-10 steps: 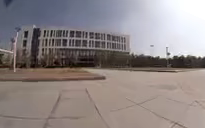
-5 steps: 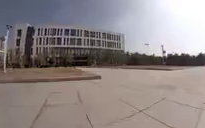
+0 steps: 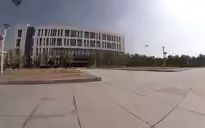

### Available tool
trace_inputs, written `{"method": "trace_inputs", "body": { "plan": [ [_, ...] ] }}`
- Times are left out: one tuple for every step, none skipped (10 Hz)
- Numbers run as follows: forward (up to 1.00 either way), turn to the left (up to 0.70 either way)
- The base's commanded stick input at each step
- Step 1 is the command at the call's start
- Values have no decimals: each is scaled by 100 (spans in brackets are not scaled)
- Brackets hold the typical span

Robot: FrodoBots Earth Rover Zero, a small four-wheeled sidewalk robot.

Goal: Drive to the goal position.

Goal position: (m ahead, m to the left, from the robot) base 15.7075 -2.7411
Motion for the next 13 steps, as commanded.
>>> {"method": "trace_inputs", "body": {
  "plan": [
    [70,0],
    [70,0],
    [70,0],
    [70,0],
    [70,0],
    [70,-10],
    [70,-34],
    [70,-34],
    [70,-34],
    [70,-34],
    [70,-16],
    [70,0],
    [70,0]
  ]
}}
